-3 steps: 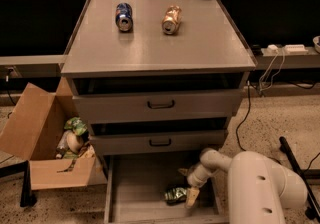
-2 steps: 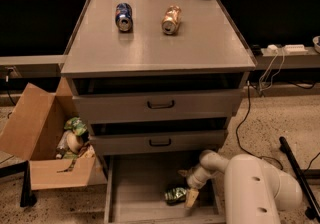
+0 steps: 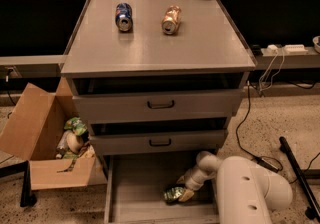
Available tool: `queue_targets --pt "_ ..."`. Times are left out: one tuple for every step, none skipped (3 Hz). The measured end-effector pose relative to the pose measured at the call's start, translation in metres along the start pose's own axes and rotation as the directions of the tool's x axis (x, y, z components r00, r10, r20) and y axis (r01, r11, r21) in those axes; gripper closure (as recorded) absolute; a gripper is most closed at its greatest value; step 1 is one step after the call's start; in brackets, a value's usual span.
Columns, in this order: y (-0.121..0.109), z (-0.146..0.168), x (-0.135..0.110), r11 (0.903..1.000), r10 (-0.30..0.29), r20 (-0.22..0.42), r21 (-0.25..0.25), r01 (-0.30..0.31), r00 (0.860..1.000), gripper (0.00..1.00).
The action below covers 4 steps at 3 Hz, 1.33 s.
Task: Pick green can from bottom drawer and place on counter
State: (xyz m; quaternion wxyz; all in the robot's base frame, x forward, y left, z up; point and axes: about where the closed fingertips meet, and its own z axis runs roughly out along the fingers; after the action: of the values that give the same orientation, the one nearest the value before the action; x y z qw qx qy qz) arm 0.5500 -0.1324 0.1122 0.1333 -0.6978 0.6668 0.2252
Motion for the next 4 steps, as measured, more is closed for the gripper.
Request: queue_targets --pt "0.000 0.000 0.000 1.0000 0.000 0.000 0.000 0.000 1.000 0.80" --pt "0.008 -0.029 -0.019 0.9988 -0.042 0.038 0.027 0.041 0.998 1.00" --pt "0.028 -0.083 -0.045 0.9889 -0.137 0.068 0.067 0.133 0.988 1.00" --pt "0.034 -0.085 -0.049 0.9886 -0.143 0.070 0.058 0.139 0.987 1.00"
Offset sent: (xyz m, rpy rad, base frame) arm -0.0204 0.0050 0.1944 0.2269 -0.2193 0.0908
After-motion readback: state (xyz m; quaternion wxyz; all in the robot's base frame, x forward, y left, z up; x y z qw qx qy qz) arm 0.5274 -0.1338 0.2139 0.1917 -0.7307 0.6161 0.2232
